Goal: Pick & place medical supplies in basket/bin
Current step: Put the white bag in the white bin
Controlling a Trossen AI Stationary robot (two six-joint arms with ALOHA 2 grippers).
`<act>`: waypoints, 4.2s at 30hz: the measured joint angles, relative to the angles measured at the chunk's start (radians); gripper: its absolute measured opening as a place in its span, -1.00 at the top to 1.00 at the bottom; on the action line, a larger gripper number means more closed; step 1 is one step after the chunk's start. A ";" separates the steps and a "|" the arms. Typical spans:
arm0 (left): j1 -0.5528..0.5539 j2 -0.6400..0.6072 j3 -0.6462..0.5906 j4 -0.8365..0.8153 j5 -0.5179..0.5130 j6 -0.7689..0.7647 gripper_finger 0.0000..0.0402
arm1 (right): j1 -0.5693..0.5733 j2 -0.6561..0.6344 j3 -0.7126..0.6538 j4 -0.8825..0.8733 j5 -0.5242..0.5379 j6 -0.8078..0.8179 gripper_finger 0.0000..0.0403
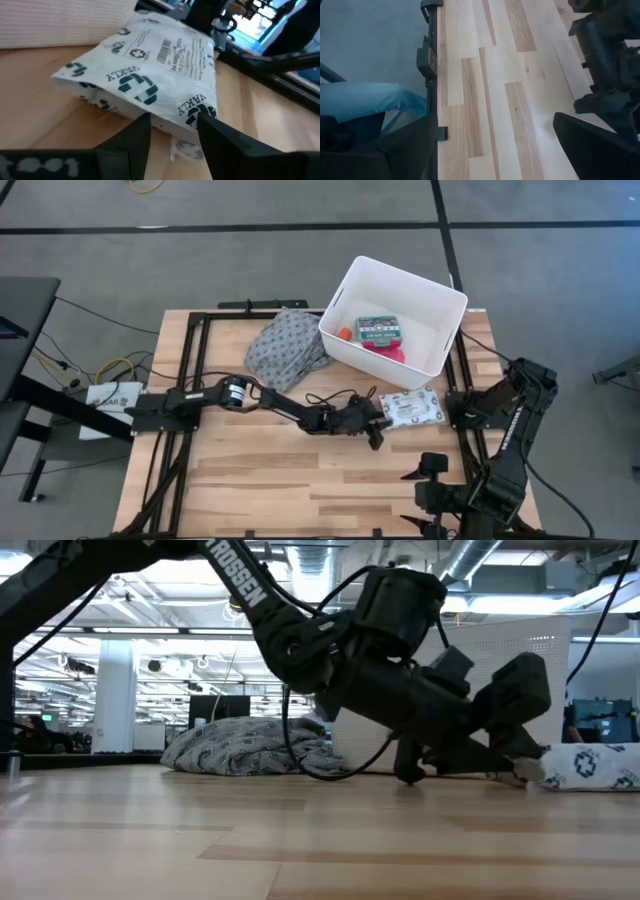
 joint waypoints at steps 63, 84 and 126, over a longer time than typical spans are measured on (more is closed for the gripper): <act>0.022 -0.081 0.084 -0.104 0.268 0.107 1.00 | -0.012 0.006 -0.001 0.033 -0.006 -0.060 -0.95; -0.093 -0.288 0.085 -0.505 0.019 0.365 1.00 | -0.011 0.006 -0.001 0.041 -0.006 0.046 -0.95; -0.120 -0.285 0.085 -0.691 -0.031 0.365 1.00 | -0.133 0.146 -0.001 -0.093 -0.130 0.410 -0.95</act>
